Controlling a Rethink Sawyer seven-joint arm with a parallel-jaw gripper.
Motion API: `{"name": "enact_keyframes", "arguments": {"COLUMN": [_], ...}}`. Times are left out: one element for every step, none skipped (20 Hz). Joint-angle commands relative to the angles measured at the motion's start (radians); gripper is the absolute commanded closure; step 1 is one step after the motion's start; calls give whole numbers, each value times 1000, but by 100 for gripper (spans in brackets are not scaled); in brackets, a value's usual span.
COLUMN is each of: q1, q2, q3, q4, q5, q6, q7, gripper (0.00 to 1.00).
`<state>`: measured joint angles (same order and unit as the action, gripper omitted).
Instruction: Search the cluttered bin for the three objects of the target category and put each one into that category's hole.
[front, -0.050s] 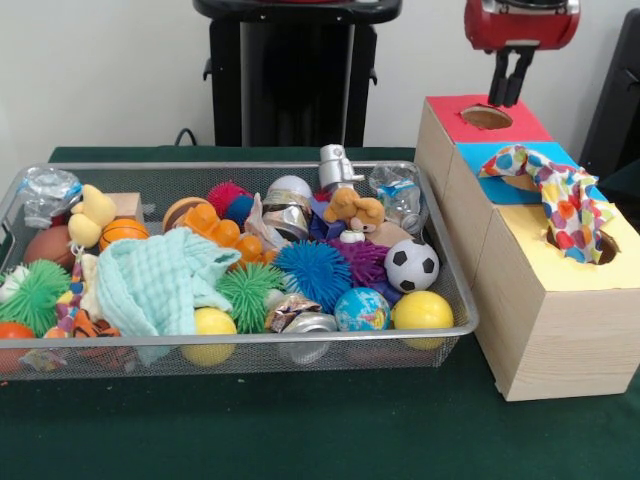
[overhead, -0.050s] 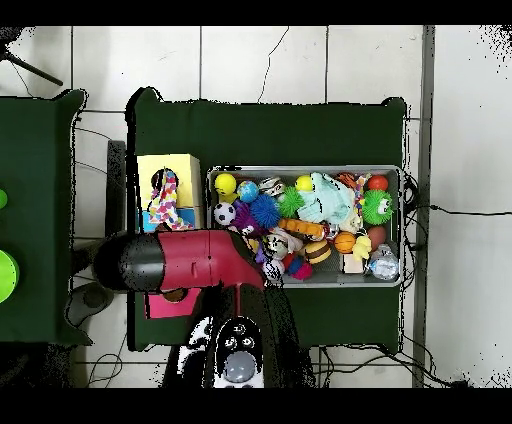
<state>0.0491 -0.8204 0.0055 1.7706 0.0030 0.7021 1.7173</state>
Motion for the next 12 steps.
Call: {"name": "enact_keyframes", "arguments": {"q1": [4, 11, 18, 23, 28, 33, 37, 41, 45, 50, 55, 60], "q2": [133, 144, 153, 164, 176, 188, 203, 217, 232, 249, 264, 279], "q3": [90, 85, 81, 79, 79, 77, 76, 74, 72, 69, 65, 61], "q4": [36, 28, 24, 17, 11, 4, -6, -18, -31, -52, -70, -91], "q5": [40, 40, 41, 44, 46, 50, 52, 54, 56, 57, 58, 61], "q6": [-153, -165, -181, -195, -212, -228, -244, -257, -270, -274, -279, -283], "q7": [174, 181, 189, 195, 200, 203, 204, 204, 204, 201, 198, 197], "gripper": [100, 100, 100, 100, 100, 100, 100, 100, 100, 100, 100, 100]}}
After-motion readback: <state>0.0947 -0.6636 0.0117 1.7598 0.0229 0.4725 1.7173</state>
